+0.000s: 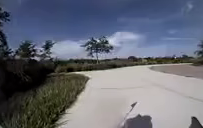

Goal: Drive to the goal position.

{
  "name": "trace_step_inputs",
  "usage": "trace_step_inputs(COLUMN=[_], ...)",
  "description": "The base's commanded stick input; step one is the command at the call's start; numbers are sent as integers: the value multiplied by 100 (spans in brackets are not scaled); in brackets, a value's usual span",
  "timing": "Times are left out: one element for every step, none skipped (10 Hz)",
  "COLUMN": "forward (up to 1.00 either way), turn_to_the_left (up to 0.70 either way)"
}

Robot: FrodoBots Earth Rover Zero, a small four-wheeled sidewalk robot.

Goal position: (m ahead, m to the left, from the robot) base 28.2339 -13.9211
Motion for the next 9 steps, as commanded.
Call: trace_step_inputs(forward=[85,85,85,85,85,85,85,85,85], turn_to_the_left=[-34,-34,-34,-18,0,0,0,0,0])
